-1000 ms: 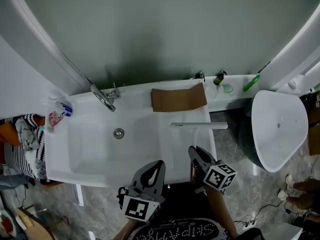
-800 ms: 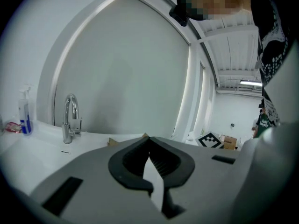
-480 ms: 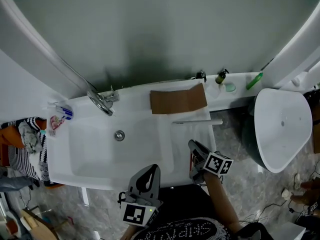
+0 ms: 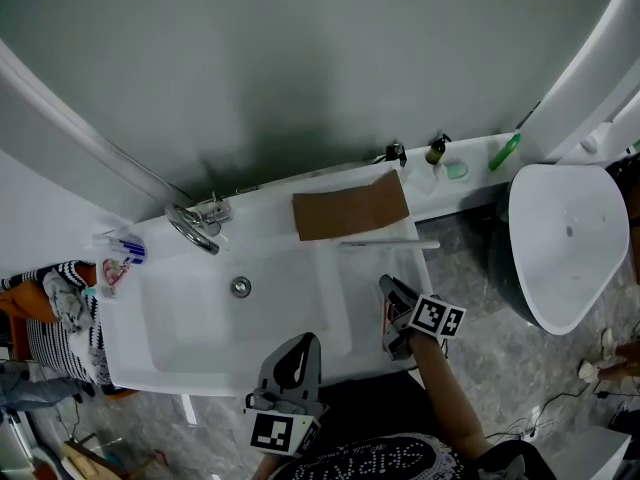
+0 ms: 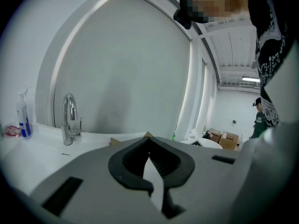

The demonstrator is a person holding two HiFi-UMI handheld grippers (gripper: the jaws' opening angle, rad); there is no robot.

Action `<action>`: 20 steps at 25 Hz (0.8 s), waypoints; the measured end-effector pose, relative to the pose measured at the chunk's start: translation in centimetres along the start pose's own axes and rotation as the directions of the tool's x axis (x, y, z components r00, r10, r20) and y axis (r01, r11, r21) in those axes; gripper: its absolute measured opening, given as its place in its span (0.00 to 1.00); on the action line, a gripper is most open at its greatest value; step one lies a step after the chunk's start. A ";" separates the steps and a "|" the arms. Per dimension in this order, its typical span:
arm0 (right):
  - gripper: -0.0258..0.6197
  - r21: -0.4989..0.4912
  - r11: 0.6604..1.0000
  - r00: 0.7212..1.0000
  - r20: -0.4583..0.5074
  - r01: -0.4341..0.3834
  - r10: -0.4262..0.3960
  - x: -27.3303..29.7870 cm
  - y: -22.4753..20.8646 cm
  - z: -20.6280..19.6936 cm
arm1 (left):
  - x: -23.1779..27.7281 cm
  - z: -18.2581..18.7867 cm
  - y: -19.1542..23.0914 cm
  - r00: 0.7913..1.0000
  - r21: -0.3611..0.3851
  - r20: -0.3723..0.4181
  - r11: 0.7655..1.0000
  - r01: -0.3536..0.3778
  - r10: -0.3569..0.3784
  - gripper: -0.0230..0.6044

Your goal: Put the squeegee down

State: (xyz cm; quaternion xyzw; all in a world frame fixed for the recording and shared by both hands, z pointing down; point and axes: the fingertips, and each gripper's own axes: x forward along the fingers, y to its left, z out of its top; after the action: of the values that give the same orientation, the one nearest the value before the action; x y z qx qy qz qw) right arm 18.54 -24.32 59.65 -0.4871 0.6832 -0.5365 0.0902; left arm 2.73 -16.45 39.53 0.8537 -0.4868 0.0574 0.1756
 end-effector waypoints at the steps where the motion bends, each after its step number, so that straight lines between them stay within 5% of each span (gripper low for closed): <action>1: 0.13 0.000 1.000 1.000 -0.001 0.004 -0.004 0.1 -0.1 0.1 | 0.1 0.0 0.1 1.000 0.001 -0.003 1.000 0.003 -0.003 0.04; 7: 0.13 -0.013 1.000 1.000 0.004 0.003 -0.003 0.7 -0.4 0.3 | 0.8 0.2 0.3 0.999 0.003 0.024 1.000 0.031 -0.031 0.04; 15: 0.13 -0.010 1.000 1.000 0.007 -0.016 0.016 0.5 -0.4 0.2 | 0.3 -1.1 0.7 0.999 0.034 -0.038 0.999 0.030 -0.028 0.04; 17: 0.13 -0.047 0.999 1.000 -0.025 -0.012 0.011 0.5 -0.4 0.1 | 0.2 -1.1 0.6 0.999 0.032 -0.039 0.999 0.031 -0.030 0.04; 20: 0.28 -0.186 0.982 0.993 -0.104 0.041 -0.061 0.4 -0.9 -0.7 | 0.1 -1.0 0.6 0.999 0.037 -0.038 0.999 0.026 -0.025 0.04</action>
State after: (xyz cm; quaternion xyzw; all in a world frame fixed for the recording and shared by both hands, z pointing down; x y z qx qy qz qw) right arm 18.39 -24.16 60.78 -0.4807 0.7210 -0.4991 -0.0065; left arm 2.34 -16.44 40.63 0.8619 -0.4712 0.0805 0.1693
